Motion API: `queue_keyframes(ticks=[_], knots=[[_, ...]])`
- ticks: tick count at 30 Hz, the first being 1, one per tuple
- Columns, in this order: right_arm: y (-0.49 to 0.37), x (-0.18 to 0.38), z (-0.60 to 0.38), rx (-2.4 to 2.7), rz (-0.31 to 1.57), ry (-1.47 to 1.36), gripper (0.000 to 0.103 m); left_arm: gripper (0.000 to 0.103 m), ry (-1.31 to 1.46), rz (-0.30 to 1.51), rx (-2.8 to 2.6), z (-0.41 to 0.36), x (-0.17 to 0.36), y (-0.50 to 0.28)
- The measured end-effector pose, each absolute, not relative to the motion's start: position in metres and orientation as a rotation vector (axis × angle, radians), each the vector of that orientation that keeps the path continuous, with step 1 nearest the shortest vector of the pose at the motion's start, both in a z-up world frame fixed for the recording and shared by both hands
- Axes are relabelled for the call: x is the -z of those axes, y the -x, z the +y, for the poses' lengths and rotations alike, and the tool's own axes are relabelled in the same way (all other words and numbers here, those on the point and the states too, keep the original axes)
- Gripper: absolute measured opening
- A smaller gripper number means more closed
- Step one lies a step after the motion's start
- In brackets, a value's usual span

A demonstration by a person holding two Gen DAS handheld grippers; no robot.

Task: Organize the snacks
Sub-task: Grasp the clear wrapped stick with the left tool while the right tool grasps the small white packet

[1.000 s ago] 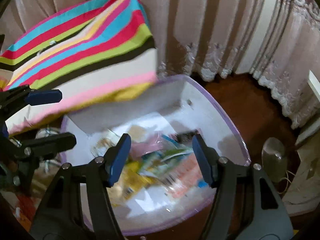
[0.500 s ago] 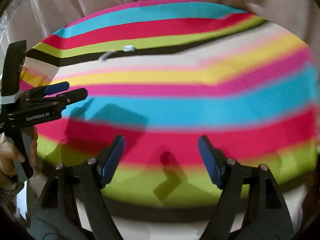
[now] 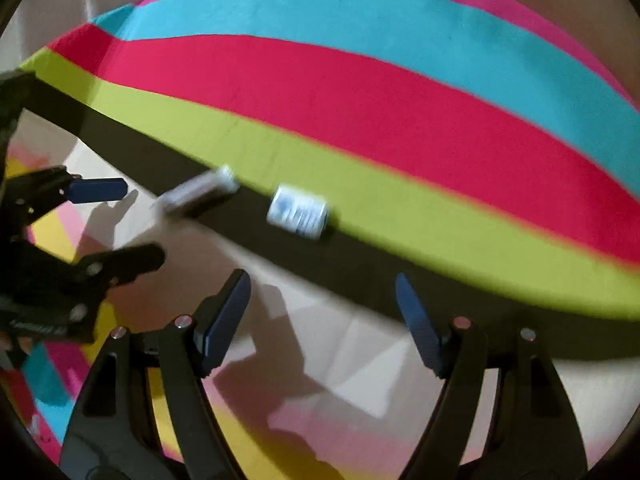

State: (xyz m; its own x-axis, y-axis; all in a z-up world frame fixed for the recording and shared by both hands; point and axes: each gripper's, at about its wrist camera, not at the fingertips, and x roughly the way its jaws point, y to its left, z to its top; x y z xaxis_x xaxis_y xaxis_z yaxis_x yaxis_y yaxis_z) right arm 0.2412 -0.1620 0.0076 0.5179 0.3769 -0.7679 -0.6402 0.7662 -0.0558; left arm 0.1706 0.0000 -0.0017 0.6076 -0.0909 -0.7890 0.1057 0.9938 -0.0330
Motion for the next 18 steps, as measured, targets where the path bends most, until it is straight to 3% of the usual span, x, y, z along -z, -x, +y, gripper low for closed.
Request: queue_keyframes(ticks=[8,10,12,13,14,18], knots=[[-0.264,-0.003,-0.142,-0.85,0.75,0.531,0.077,0.084,-0.11,0.937,0.159,-0.014,0.008,-0.201],[-0.266,-0.003,-0.139,-0.89,0.741,0.542,0.07,0.08,-0.12,0.938,0.179,-0.016,0.008,-0.207],[-0.267,-0.003,-0.139,-0.948,0.764,0.509,0.03,0.068,-0.108,0.937,0.196,-0.018,0.007,-0.208],[-0.265,-0.003,-0.139,-0.958,0.775,0.498,0.026,0.047,-0.109,0.93,0.2,-0.021,0.007,-0.204],[-0.259,-0.003,-0.139,-0.936,0.757,0.52,0.025,0.02,-0.105,0.929,0.199,-0.022,0.006,-0.201],[-0.231,-0.005,-0.15,-0.84,0.765,0.494,0.025,0.017,-0.04,0.95,0.191,-0.023,0.005,-0.177]])
